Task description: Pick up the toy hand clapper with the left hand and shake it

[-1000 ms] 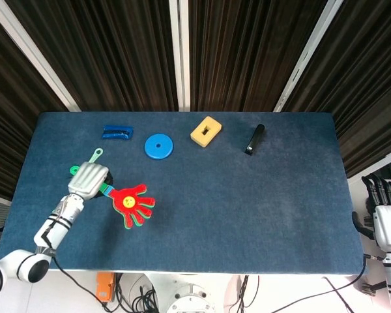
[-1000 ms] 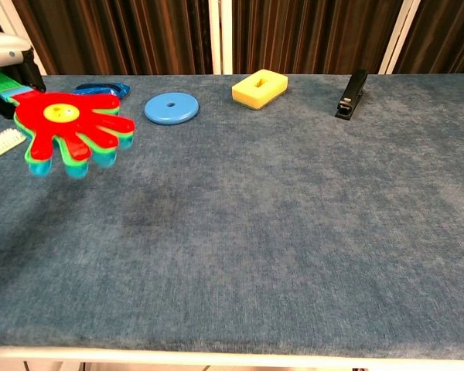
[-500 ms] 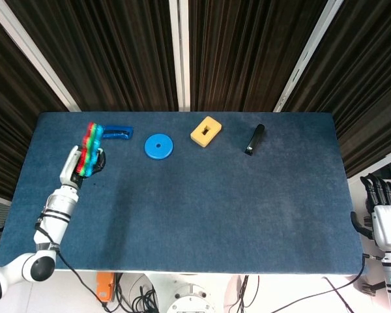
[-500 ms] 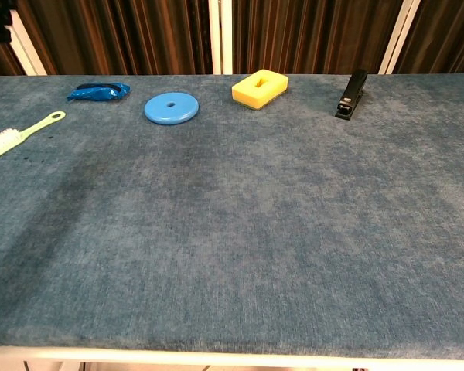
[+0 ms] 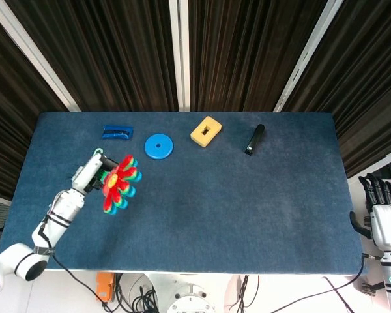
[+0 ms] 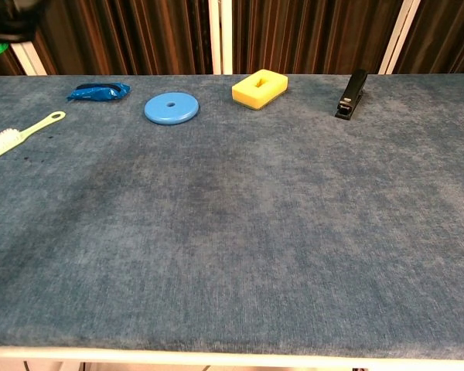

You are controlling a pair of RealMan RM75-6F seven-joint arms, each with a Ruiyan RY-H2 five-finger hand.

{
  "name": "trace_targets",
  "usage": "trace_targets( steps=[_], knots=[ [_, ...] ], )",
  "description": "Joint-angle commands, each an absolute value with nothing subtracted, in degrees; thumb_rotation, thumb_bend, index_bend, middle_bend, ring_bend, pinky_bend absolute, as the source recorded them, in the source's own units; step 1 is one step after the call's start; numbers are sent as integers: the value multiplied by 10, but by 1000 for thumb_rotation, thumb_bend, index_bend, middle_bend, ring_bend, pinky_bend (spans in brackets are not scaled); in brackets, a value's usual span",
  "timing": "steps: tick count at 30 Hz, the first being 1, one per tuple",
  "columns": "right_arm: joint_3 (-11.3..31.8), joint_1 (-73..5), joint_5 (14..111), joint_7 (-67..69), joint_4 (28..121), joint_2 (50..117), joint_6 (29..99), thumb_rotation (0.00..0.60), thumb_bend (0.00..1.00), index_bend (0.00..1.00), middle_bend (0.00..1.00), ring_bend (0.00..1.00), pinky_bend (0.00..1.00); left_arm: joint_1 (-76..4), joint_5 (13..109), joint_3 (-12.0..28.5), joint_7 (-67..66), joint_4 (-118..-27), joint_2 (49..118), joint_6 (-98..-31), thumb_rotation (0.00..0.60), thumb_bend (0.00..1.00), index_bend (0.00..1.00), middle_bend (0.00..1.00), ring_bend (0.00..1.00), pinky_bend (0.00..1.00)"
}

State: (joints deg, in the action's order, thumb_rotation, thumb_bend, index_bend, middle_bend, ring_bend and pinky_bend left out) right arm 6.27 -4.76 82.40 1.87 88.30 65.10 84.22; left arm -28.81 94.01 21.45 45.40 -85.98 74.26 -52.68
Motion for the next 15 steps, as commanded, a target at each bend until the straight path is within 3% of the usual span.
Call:
trace_targets(
  steps=[1, 6, 10, 12, 15],
  knots=[
    [62, -48, 826, 19, 882, 650, 842, 600, 327, 0, 0, 0, 0, -327, 962, 145, 22, -785, 750, -439, 600, 550, 1000, 1000, 1000, 1000],
    [64, -46, 821, 22, 881, 649, 844, 600, 327, 0, 0, 0, 0, -329, 899, 147, -75, -817, 742, -433, 600, 550, 1000, 1000, 1000, 1000],
    [63, -47, 821, 24, 879, 650, 841, 600, 327, 0, 0, 0, 0, -329, 874, 145, -78, -833, 743, -456, 600, 546, 1000, 1000, 1000, 1000],
    [63, -47, 822, 24, 879, 651, 841, 600, 327, 0, 0, 0, 0, -325, 862, 149, -18, -844, 750, -476, 600, 543, 1000, 1000, 1000, 1000],
    [63, -48, 822, 24, 878, 651, 840, 600, 327, 0, 0, 0, 0, -315, 847, 161, 197, -874, 758, -506, 600, 541, 1000, 1000, 1000, 1000]
  ],
)
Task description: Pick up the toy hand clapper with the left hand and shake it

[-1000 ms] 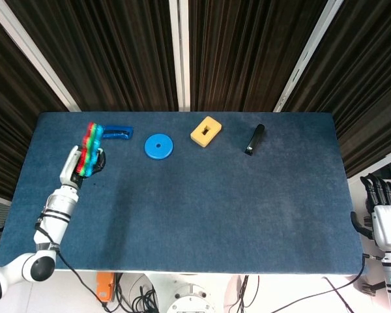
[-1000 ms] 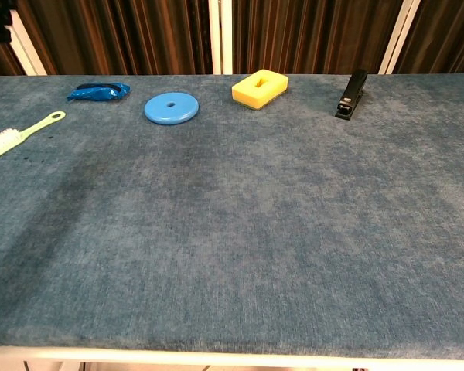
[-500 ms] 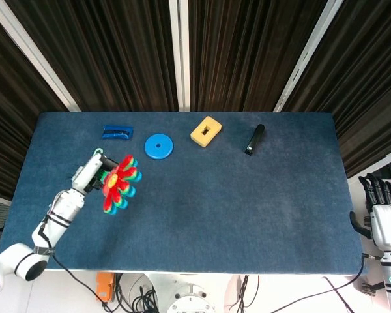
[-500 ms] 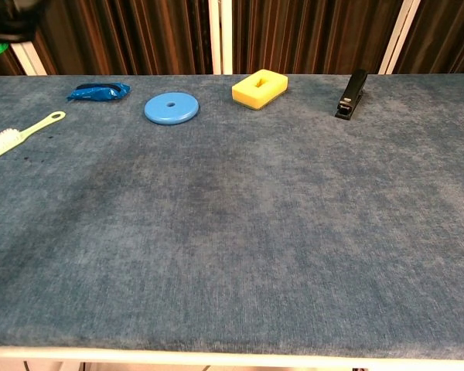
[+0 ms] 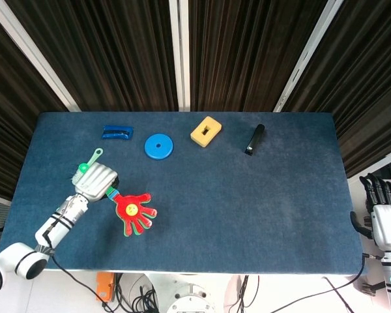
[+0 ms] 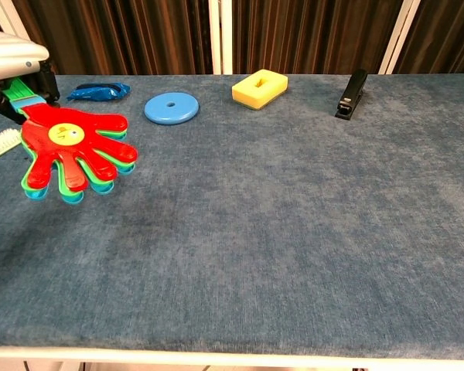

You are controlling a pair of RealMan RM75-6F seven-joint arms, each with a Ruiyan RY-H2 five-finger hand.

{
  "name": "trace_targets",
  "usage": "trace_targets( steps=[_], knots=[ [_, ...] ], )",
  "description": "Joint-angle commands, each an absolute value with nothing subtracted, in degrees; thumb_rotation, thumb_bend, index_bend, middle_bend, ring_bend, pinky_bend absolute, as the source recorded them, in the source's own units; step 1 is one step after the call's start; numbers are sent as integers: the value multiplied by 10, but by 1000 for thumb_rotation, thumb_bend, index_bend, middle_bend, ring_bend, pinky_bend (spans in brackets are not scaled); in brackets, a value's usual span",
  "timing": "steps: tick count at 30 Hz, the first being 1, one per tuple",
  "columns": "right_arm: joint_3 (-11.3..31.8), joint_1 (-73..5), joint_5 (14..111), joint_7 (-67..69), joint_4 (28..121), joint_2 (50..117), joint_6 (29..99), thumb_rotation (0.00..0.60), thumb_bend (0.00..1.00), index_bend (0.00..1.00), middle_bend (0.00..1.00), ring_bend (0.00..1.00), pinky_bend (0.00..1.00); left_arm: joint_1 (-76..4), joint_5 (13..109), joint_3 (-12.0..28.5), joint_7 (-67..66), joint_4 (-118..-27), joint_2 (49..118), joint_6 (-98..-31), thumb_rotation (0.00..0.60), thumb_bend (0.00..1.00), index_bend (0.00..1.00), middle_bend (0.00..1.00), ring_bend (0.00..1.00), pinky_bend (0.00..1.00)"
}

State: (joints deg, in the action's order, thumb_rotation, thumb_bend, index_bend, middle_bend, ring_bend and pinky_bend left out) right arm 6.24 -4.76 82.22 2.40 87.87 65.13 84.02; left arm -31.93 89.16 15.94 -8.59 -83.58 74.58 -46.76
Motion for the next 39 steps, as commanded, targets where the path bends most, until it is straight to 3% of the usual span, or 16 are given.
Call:
trace_targets(
  steps=[1, 5, 10, 14, 18, 21, 23, 28, 30, 35, 39],
  knots=[
    [63, -48, 821, 24, 878, 651, 839, 600, 327, 0, 0, 0, 0, -311, 844, 169, 300, -882, 759, -519, 600, 541, 1000, 1000, 1000, 1000],
    [63, -47, 820, 24, 879, 651, 839, 600, 327, 0, 0, 0, 0, -302, 843, 192, 607, -896, 749, -548, 600, 544, 1000, 1000, 1000, 1000],
    [62, -49, 819, 22, 879, 653, 836, 600, 327, 0, 0, 0, 0, -306, 878, 190, 943, -904, 713, -552, 600, 551, 1000, 1000, 1000, 1000],
    [61, -50, 820, 20, 879, 654, 834, 600, 327, 0, 0, 0, 0, -314, 912, 173, 1088, -877, 705, -576, 600, 557, 1000, 1000, 1000, 1000],
    [62, -49, 819, 20, 879, 653, 836, 600, 327, 0, 0, 0, 0, -325, 937, 151, 1112, -846, 707, -596, 600, 562, 1000, 1000, 1000, 1000],
    [62, -48, 818, 20, 879, 653, 837, 600, 327, 0, 0, 0, 0, -334, 952, 135, 1037, -824, 713, -605, 600, 563, 1000, 1000, 1000, 1000],
    [62, -48, 818, 21, 879, 653, 837, 600, 327, 0, 0, 0, 0, -340, 967, 123, 914, -801, 721, -606, 600, 564, 1000, 1000, 1000, 1000],
    [62, -48, 818, 22, 878, 654, 836, 600, 327, 0, 0, 0, 0, -344, 1003, 104, 393, -731, 767, -608, 600, 564, 1000, 1000, 1000, 1000],
    [62, -49, 818, 22, 878, 654, 835, 600, 327, 0, 0, 0, 0, -346, 1007, 94, 251, -731, 774, -592, 600, 564, 1000, 1000, 1000, 1000],
    [62, -47, 817, 24, 878, 652, 836, 600, 327, 0, 0, 0, 0, -347, 991, 91, 49, -744, 782, -580, 600, 564, 1000, 1000, 1000, 1000],
    [62, -46, 814, 28, 875, 651, 835, 600, 327, 0, 0, 0, 0, -346, 995, 93, -52, -732, 793, -613, 600, 563, 1000, 1000, 1000, 1000]
  ],
)
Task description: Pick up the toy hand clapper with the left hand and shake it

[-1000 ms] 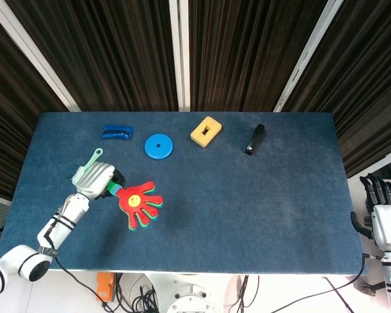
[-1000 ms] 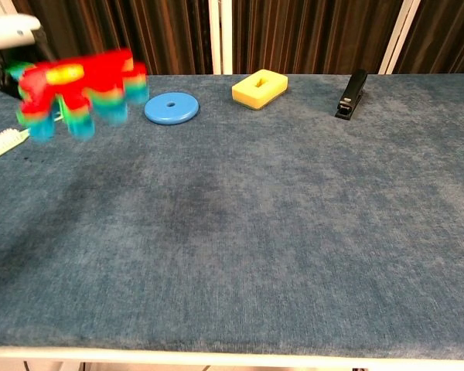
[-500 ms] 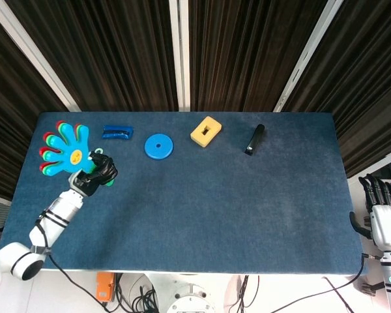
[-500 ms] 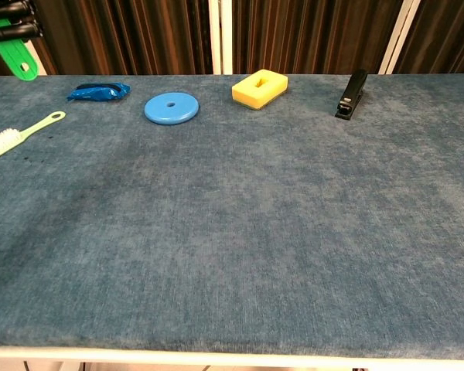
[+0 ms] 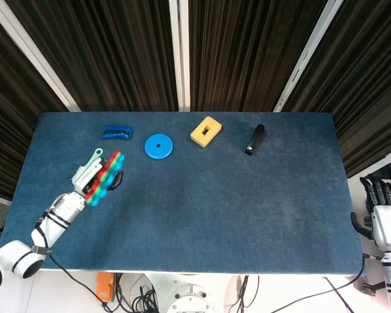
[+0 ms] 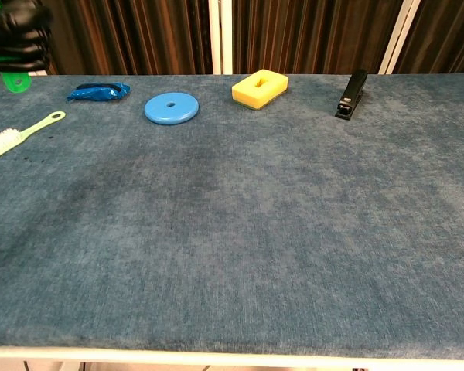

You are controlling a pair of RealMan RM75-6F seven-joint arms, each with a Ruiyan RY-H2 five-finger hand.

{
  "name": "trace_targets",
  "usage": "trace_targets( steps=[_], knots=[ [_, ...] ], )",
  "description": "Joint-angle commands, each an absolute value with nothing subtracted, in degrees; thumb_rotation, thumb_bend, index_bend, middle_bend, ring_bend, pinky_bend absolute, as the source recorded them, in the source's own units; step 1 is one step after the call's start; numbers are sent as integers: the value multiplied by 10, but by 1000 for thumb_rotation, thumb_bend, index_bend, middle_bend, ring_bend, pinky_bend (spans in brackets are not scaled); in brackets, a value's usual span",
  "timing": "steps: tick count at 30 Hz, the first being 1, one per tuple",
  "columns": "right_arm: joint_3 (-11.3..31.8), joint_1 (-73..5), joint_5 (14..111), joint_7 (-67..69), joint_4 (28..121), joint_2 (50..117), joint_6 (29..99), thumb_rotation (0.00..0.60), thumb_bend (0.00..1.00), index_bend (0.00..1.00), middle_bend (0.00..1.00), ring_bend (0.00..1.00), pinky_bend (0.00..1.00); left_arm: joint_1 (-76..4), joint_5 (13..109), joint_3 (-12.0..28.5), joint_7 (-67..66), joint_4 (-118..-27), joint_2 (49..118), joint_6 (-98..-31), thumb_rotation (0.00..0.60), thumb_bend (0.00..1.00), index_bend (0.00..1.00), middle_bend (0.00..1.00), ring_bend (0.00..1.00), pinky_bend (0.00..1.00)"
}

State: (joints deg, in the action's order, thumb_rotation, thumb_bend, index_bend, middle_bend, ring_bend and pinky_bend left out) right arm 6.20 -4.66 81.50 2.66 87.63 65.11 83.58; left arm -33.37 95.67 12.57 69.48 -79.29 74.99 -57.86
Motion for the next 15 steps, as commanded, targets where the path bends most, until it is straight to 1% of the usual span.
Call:
trace_targets(
  steps=[1, 12, 15],
  knots=[
    [62, -46, 814, 29, 875, 651, 835, 600, 327, 0, 0, 0, 0, -346, 993, 92, -66, -729, 796, -618, 600, 562, 1000, 1000, 1000, 1000],
    [63, -48, 815, 30, 874, 651, 833, 600, 327, 0, 0, 0, 0, -356, 972, 72, -72, -729, 796, -624, 600, 562, 1000, 1000, 1000, 1000],
    [63, -49, 815, 28, 875, 651, 832, 600, 327, 0, 0, 0, 0, -348, 936, 81, 2, -750, 804, -635, 600, 563, 1000, 1000, 1000, 1000]
  ],
)
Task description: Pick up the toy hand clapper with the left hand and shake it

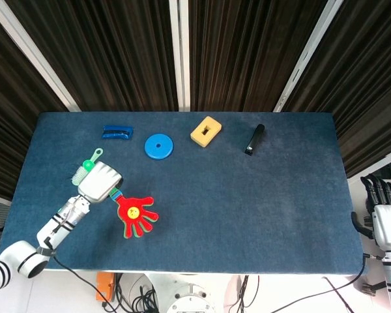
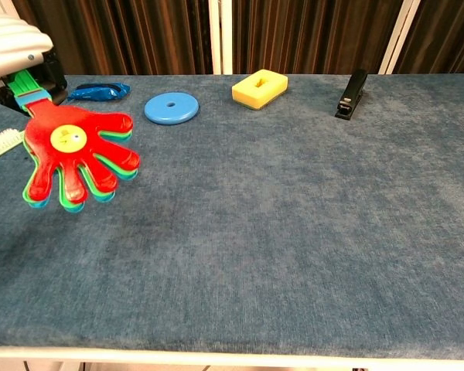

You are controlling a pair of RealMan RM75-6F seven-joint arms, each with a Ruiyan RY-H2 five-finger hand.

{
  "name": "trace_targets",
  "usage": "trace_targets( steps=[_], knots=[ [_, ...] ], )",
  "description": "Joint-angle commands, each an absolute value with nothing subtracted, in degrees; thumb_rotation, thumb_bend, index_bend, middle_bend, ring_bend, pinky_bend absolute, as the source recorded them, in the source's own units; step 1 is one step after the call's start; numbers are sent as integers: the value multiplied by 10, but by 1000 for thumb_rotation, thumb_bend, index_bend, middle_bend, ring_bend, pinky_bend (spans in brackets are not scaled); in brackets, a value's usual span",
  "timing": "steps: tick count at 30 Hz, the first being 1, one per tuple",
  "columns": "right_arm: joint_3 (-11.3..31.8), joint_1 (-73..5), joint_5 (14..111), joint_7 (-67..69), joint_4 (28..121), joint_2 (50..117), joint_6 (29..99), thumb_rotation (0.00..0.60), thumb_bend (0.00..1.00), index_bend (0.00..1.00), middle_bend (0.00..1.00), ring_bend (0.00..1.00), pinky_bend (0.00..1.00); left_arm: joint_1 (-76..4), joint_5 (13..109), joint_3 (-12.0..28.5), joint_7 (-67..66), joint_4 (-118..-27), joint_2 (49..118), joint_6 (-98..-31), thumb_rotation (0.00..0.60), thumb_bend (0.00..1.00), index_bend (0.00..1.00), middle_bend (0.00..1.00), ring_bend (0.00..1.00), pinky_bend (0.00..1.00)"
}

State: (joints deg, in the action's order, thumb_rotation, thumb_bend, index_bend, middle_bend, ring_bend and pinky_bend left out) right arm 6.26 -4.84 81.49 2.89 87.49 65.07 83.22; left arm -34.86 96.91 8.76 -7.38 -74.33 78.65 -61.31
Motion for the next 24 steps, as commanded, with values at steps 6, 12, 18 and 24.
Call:
trace_targets(
  steps=[6, 12, 18, 24],
  knots=[
    [63, -50, 813, 27, 876, 651, 829, 600, 327, 0, 0, 0, 0, -330, 807, 127, 271, -849, 788, -607, 600, 563, 1000, 1000, 1000, 1000],
    [62, -50, 814, 26, 876, 651, 829, 600, 327, 0, 0, 0, 0, -304, 627, 218, 579, -961, 739, -508, 600, 571, 1000, 1000, 1000, 1000],
    [62, -51, 813, 25, 876, 652, 828, 600, 327, 0, 0, 0, 0, -290, 594, 255, 685, -963, 715, -442, 600, 574, 1000, 1000, 1000, 1000],
    [61, -52, 814, 20, 878, 654, 826, 600, 327, 0, 0, 0, 0, -282, 691, 248, 701, -941, 729, -461, 600, 574, 1000, 1000, 1000, 1000]
  ],
)
